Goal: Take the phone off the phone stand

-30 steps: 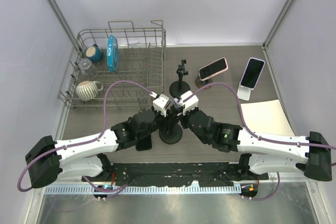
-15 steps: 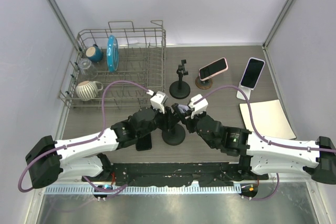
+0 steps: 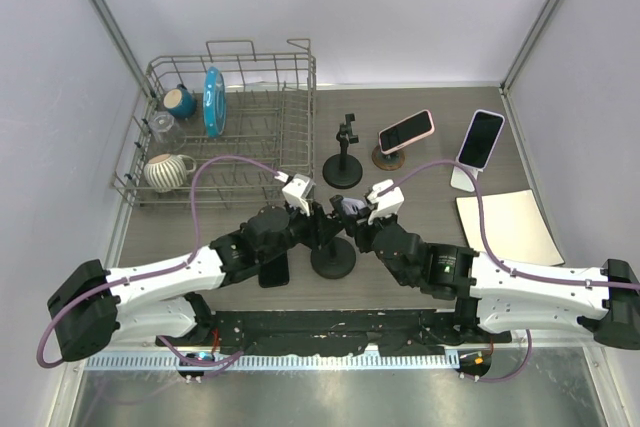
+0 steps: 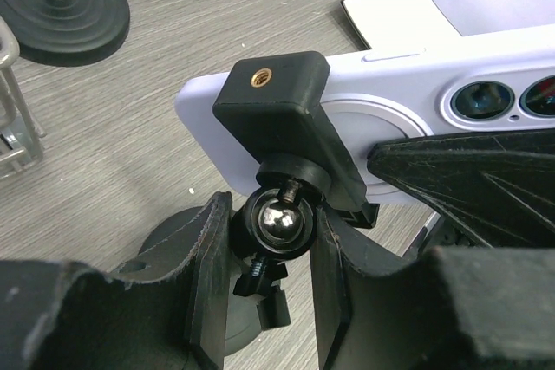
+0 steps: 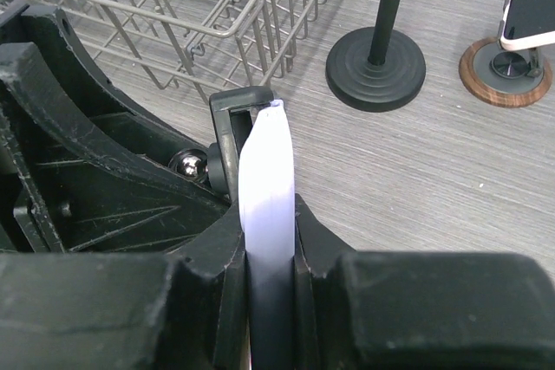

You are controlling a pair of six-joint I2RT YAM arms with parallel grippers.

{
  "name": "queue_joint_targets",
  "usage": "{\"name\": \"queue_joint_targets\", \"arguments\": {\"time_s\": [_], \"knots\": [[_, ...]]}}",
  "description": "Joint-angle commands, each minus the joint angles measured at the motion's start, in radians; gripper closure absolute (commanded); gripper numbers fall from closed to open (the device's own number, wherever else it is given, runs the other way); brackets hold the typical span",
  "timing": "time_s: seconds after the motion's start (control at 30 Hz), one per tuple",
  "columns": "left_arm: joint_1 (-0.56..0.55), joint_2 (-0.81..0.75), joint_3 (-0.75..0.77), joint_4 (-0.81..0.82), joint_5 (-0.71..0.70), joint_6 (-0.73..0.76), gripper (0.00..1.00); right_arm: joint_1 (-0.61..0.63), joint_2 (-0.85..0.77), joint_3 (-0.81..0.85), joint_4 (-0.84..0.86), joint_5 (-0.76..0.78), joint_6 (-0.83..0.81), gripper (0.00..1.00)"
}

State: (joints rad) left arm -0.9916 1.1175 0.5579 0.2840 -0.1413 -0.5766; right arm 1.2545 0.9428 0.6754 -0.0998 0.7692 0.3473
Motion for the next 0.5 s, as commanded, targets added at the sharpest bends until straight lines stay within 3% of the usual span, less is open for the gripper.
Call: {"name": "queue_joint_targets", "arguments": {"time_s": [0.0, 0.47], "knots": [[0.08, -0.036, -0.047, -0.052, -0.248, -0.045, 1.0, -0.043, -0.047, 0.033, -0.087, 0.311, 0.065, 0.99], [0.008, -0.018, -0.085, -0.029, -0.287, -0.054, 1.0, -0.069, 0.013, 0.09, -0.187, 0.424, 0.173, 0.99]]}}
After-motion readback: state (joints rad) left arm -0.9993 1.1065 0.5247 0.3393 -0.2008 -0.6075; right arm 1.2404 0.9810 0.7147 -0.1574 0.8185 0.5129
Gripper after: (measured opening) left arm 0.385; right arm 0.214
